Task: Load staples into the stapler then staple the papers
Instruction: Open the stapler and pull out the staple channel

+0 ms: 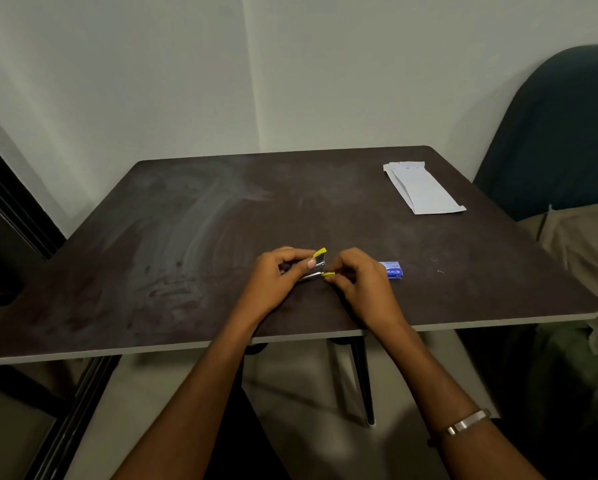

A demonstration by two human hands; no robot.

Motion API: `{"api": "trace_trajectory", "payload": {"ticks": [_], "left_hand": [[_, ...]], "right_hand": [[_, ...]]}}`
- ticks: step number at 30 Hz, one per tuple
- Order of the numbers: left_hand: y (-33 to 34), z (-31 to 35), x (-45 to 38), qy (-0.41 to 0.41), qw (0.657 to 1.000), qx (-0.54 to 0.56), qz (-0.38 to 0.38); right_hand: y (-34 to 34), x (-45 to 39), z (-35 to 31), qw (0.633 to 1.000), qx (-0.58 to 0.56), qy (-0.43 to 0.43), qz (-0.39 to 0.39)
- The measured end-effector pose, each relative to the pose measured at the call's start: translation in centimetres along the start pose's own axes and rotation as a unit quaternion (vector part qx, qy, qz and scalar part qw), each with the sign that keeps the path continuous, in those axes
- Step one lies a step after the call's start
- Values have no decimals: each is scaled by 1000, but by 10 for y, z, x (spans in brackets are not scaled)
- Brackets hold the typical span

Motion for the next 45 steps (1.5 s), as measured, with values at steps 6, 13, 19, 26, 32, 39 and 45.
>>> {"api": "trace_trajectory", "payload": {"ticks": [6,13,19,26,32,39,45], "left_hand": [[-3,-3,0,-33,996,83,2],[-8,3,2,-41,990,129,43],[-11,5,13,-24,987,150,51],[-10,2,17,-8,990,137,27],[-13,4,18,-1,989,150,15],[-15,2,19,-9,989,148,22],[-15,1,17,-9,988,149,31]], "right_hand": [[1,-2,1,997,-50,57,-17],[2,-3,4,997,-24,68,-31],[1,-2,6,997,-1,43,-57],[11,-14,-22,990,-138,24,0],[25,-15,-23,969,-240,52,-6],[35,-21,-21,958,-277,65,9],[37,-25,-25,959,-280,52,-1]]}}
Point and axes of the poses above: each hand's wrist, its own x-axis away from the middle knuckle, its own y-axis out of the palm, z = x × y, the point moved 3 cm from there along -x, towards the middle knuckle, and after that the axes turned 12 degrees about -x, right-handed, at the moved point
